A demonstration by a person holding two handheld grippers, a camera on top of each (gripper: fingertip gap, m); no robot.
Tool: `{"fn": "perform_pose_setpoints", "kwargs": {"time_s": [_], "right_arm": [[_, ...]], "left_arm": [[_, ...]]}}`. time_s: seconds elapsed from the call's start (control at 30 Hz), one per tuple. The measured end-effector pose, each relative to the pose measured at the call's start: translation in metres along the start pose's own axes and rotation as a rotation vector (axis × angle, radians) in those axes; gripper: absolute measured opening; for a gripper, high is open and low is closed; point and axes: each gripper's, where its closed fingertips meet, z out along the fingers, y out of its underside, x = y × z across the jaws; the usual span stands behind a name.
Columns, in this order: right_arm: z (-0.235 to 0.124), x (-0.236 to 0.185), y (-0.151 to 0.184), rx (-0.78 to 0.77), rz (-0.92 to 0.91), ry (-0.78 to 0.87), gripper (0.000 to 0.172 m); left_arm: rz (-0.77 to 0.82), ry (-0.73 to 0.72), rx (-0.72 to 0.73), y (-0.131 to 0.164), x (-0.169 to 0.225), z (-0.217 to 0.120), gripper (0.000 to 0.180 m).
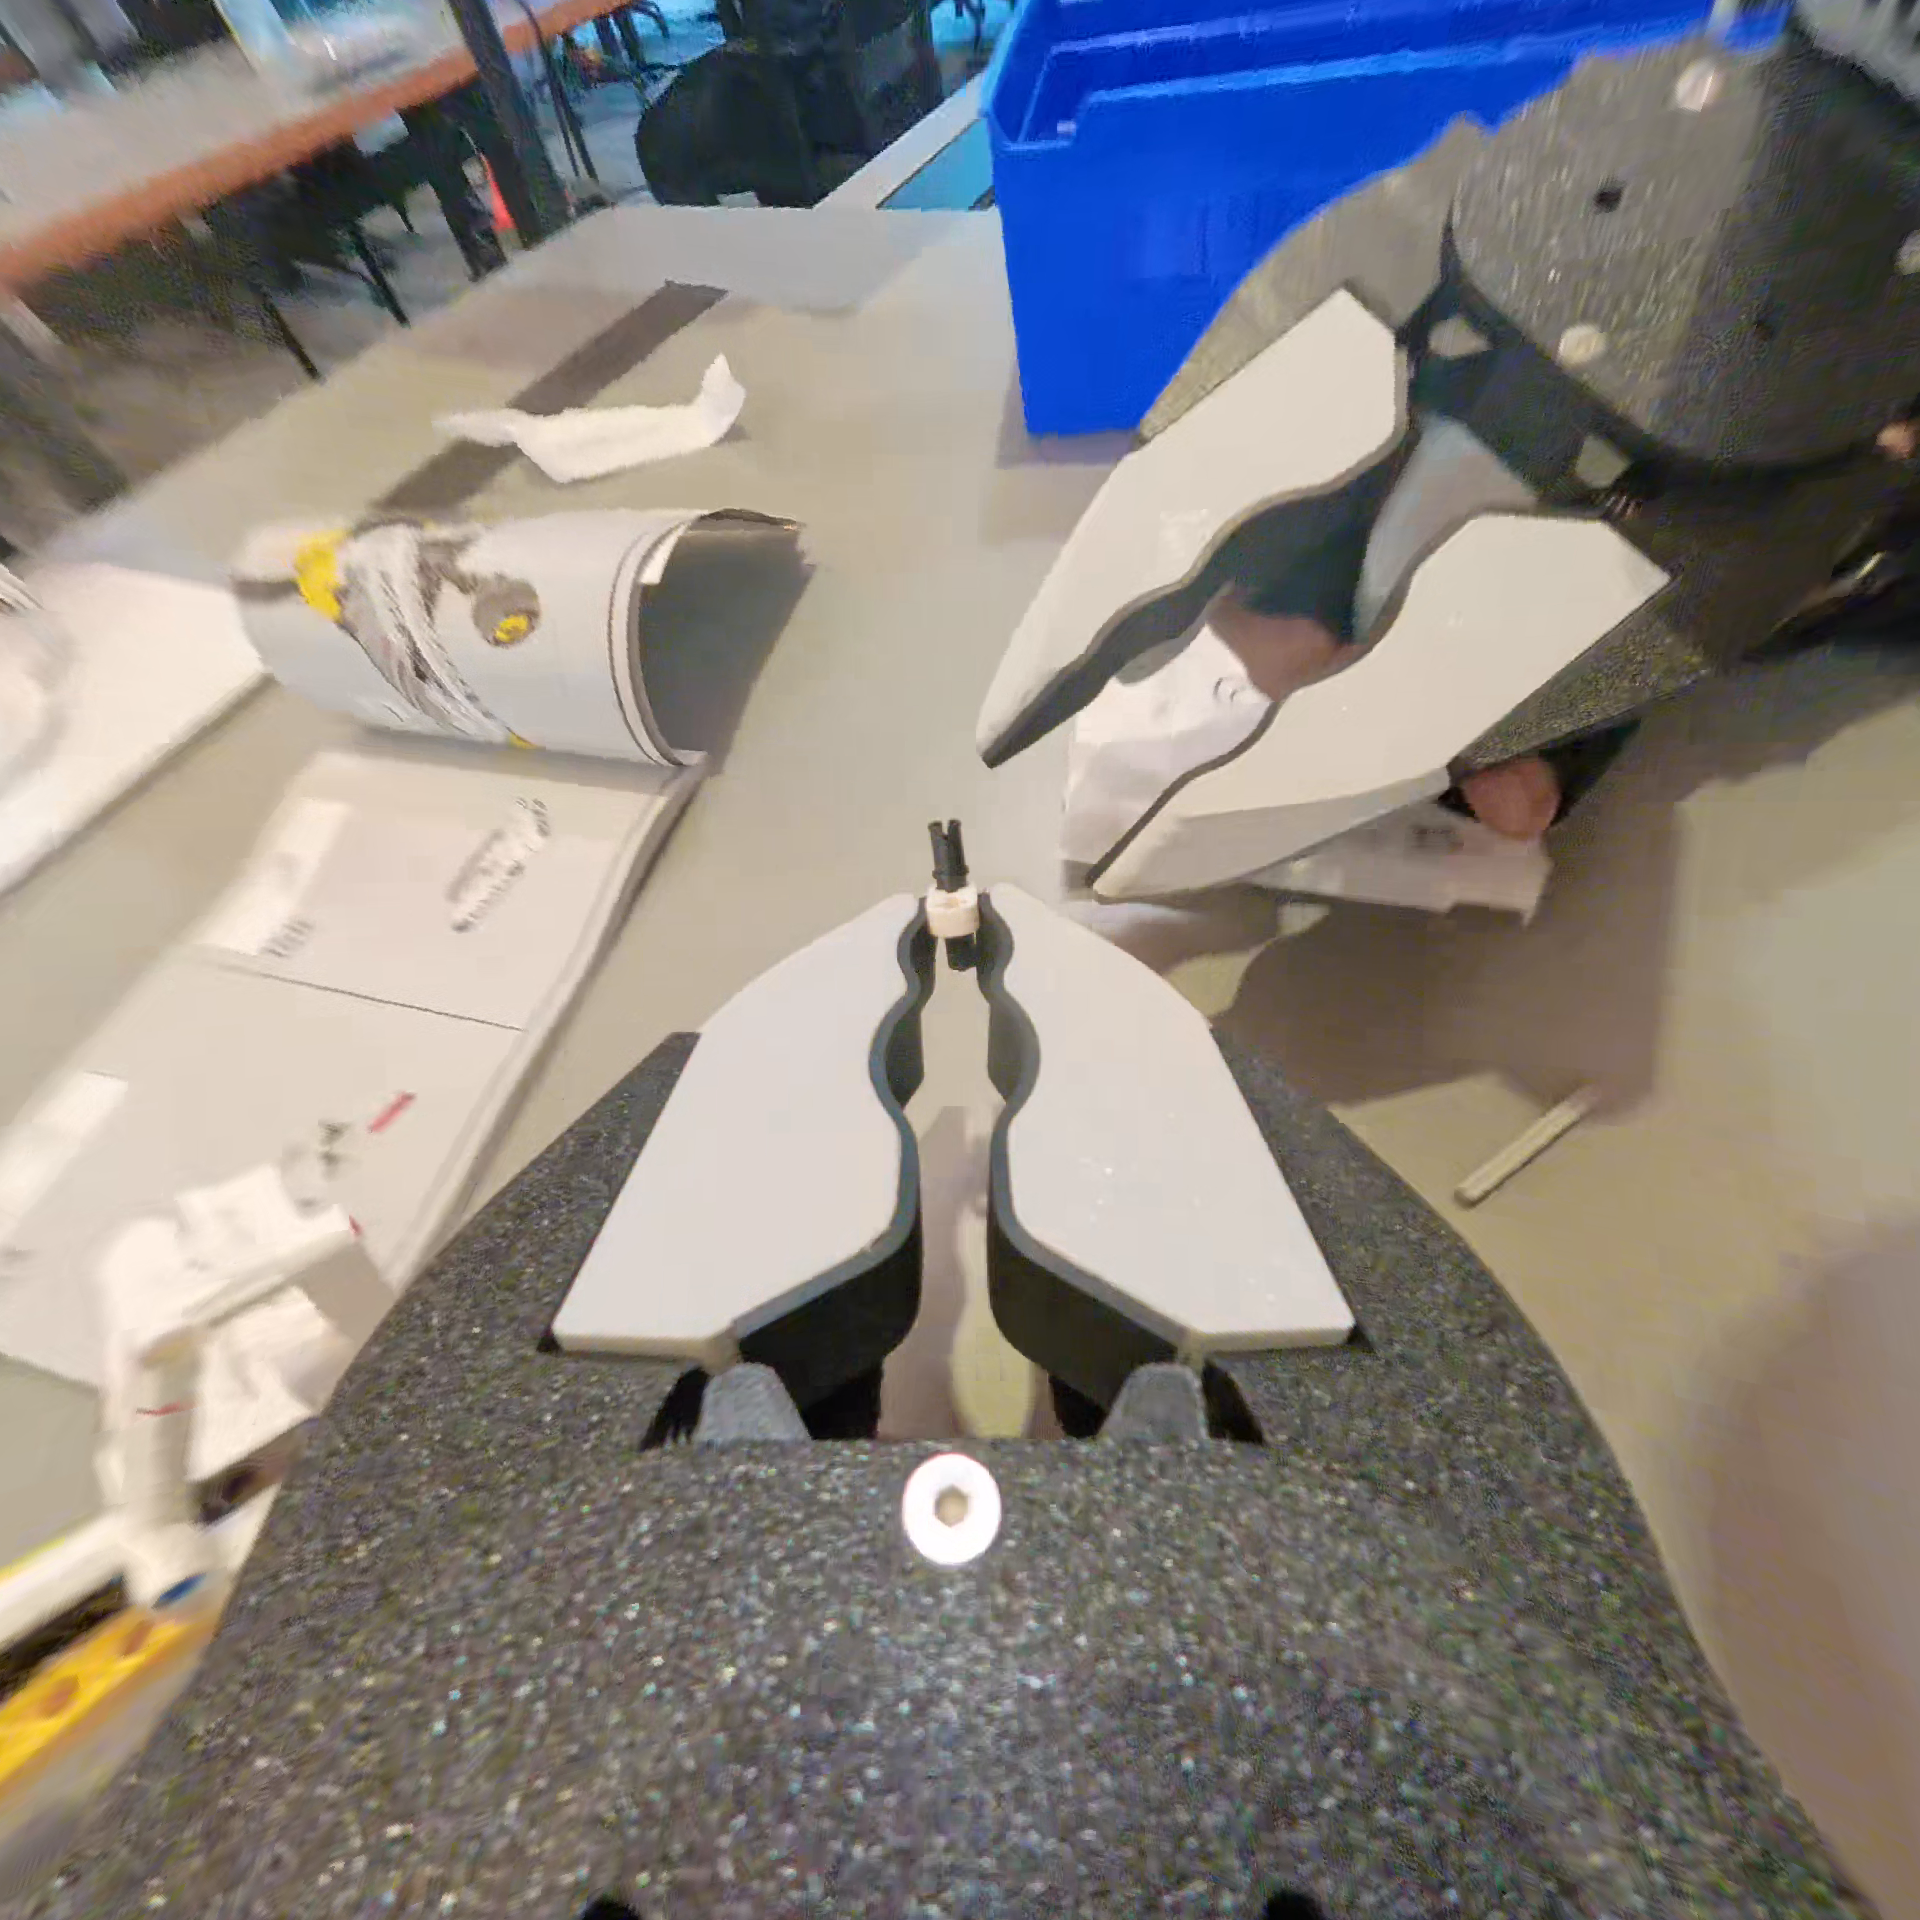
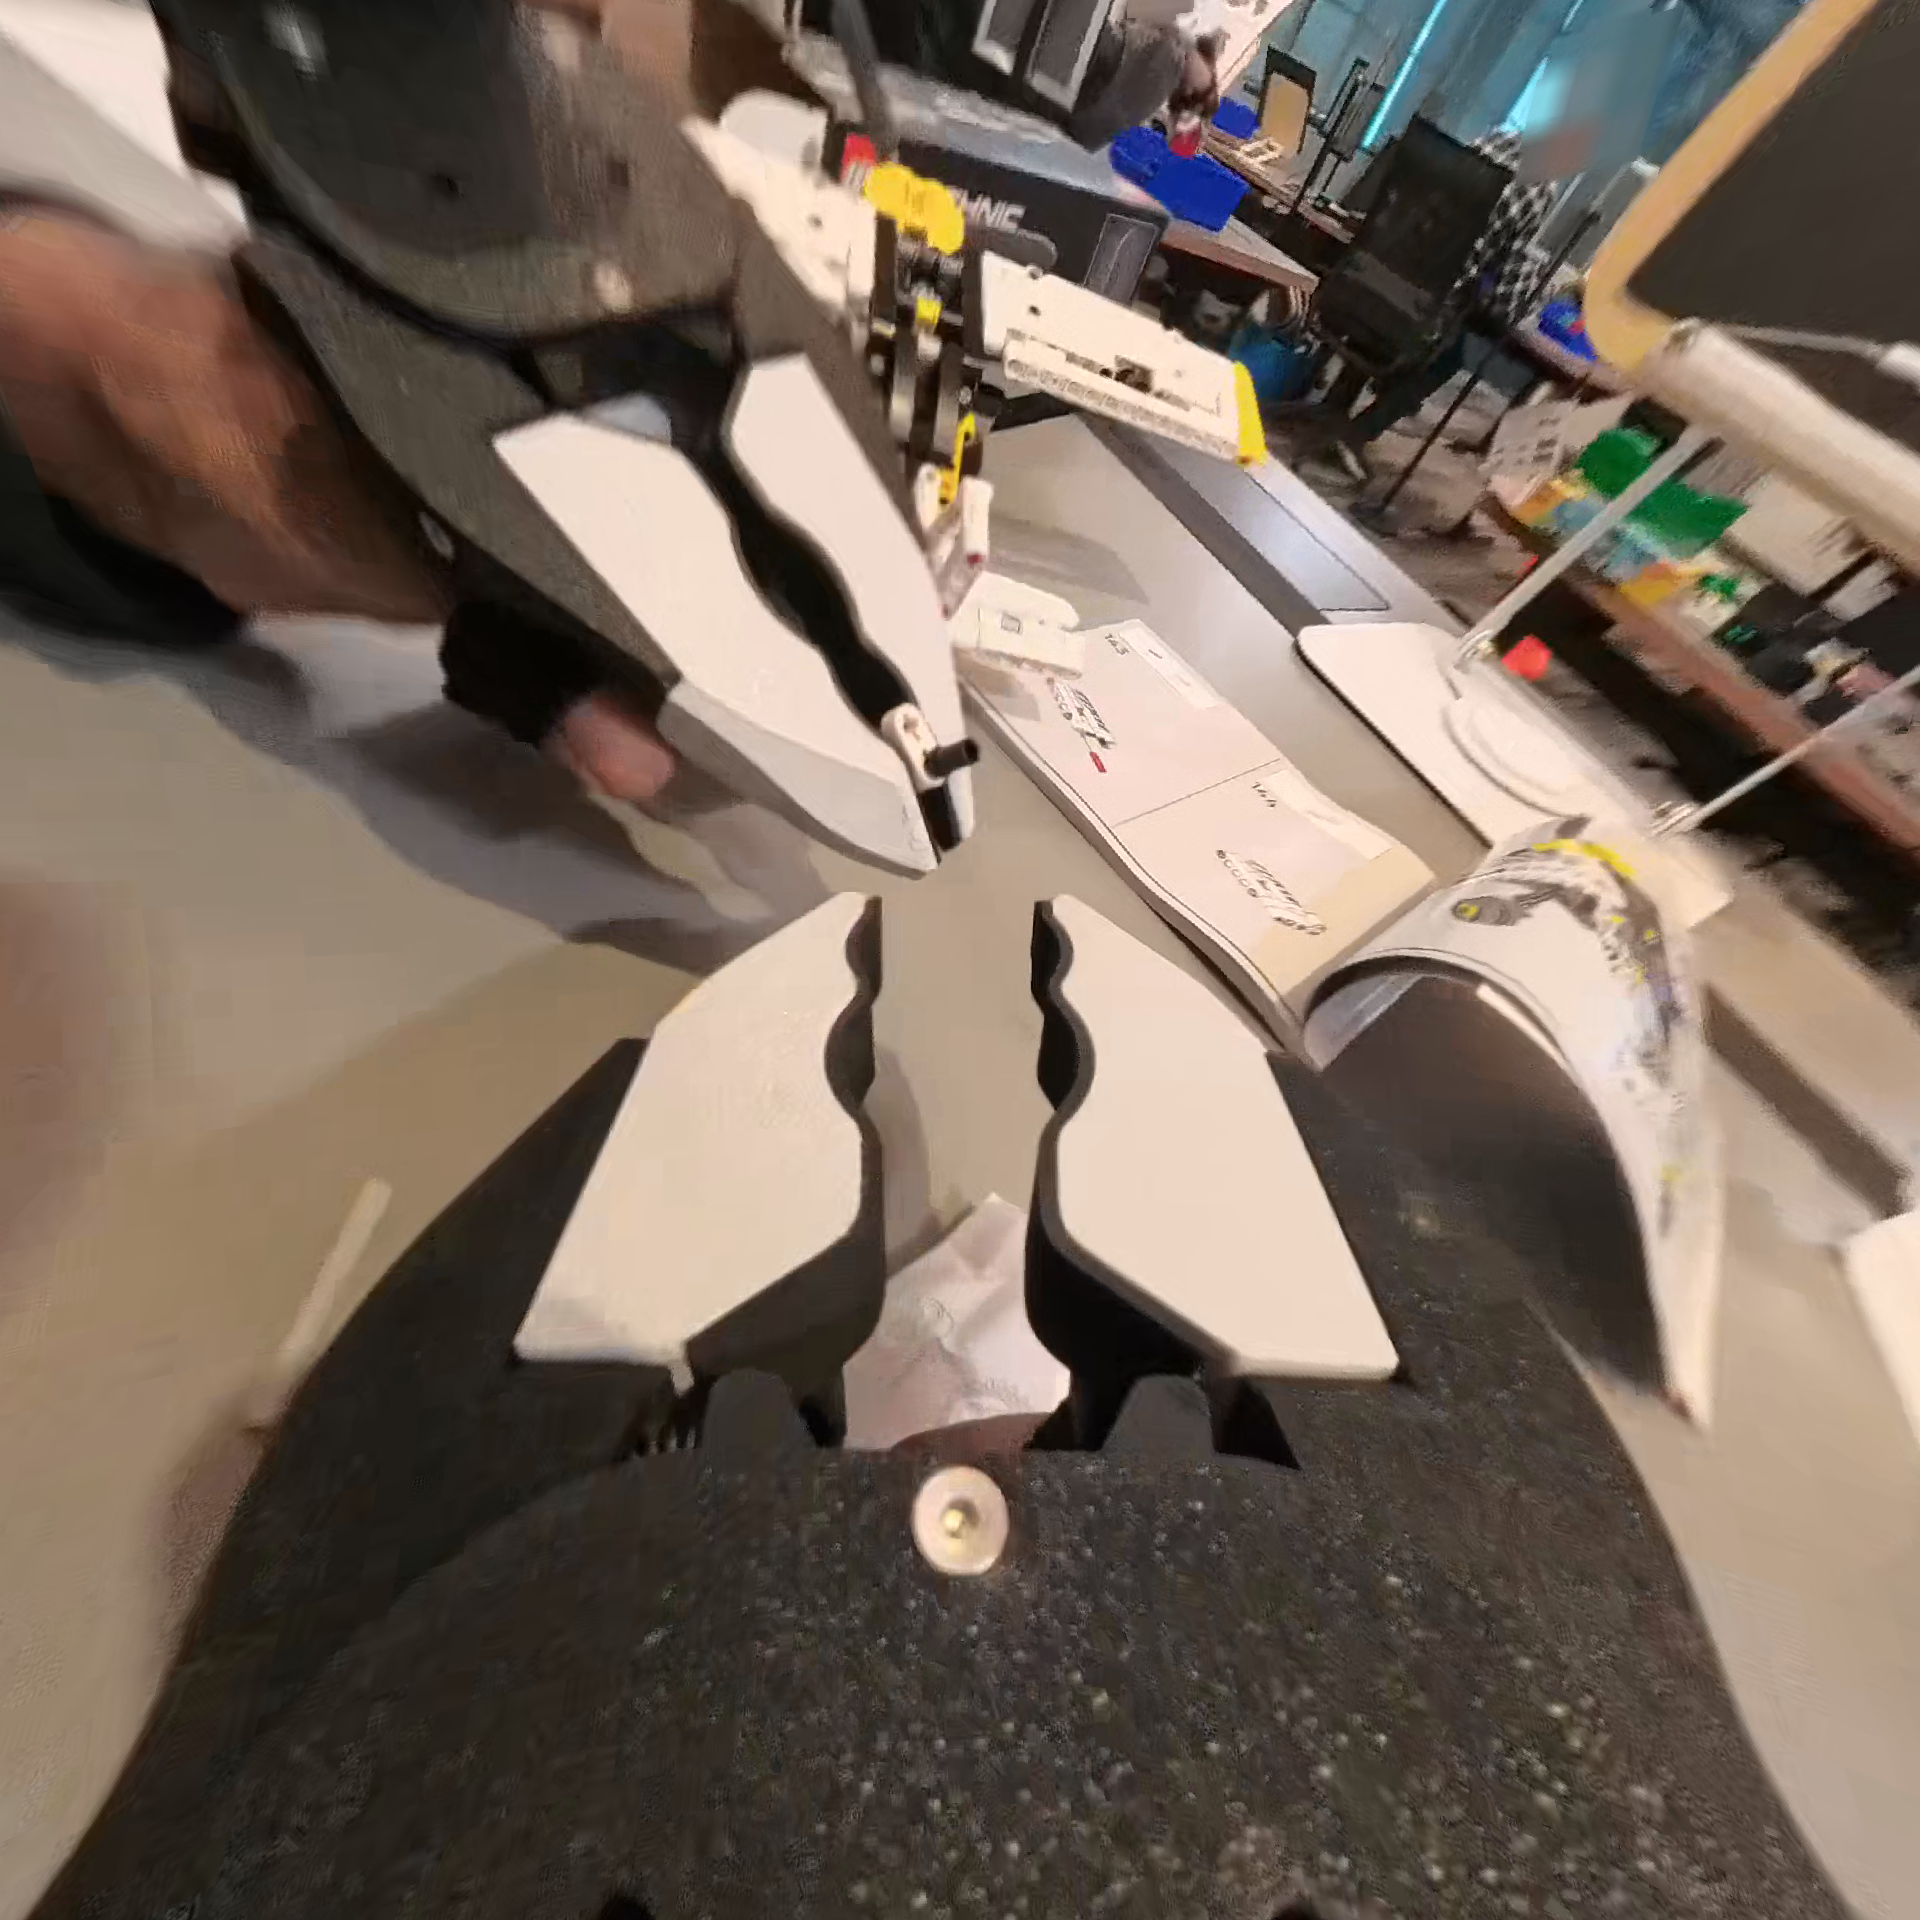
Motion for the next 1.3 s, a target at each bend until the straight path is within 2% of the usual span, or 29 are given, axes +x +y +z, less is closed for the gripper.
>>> {"fn": "perform_pose_setpoints", "kwargs": {"time_s": [0.17, 0.23, 0.37, 0.57, 0.67, 0.87, 1.13, 1.3], "right_arm": [[0.000, 0.004, -0.024, 0.104, 0.315, -0.079, 0.028], [0.000, 0.002, -0.033, 0.144, 0.423, -0.129, 0.028], [-0.003, -0.003, -0.045, 0.201, 0.551, -0.187, 0.028], [-0.010, -0.011, -0.055, 0.262, 0.557, -0.228, 0.015], [-0.011, -0.016, -0.058, 0.279, 0.562, -0.254, 0.004], [-0.013, -0.014, -0.060, 0.288, 0.584, -0.282, 0.003], [-0.008, -0.006, -0.060, 0.299, 0.694, -0.297, 0.003], [-0.001, -0.006, -0.058, 0.265, 0.664, -0.300, 0.002]], "left_arm": [[-0.262, 0.110, 0.078, -0.009, 0.007, -0.001, 0.008], [-0.283, 0.127, 0.113, -0.017, 0.013, -0.002, 0.008], [-0.226, 0.148, 0.193, -0.033, 0.028, -0.006, 0.008], [-0.135, 0.153, 0.270, -0.044, 0.038, -0.010, 0.008], [-0.148, 0.184, 0.298, -0.045, 0.041, -0.010, 0.007], [-0.220, 0.249, 0.336, -0.049, 0.043, -0.012, 0.007], [-0.299, 0.262, 0.276, -0.044, 0.035, -0.013, 0.005], [-0.279, 0.225, 0.216, -0.038, 0.030, -0.013, 0.005]]}}
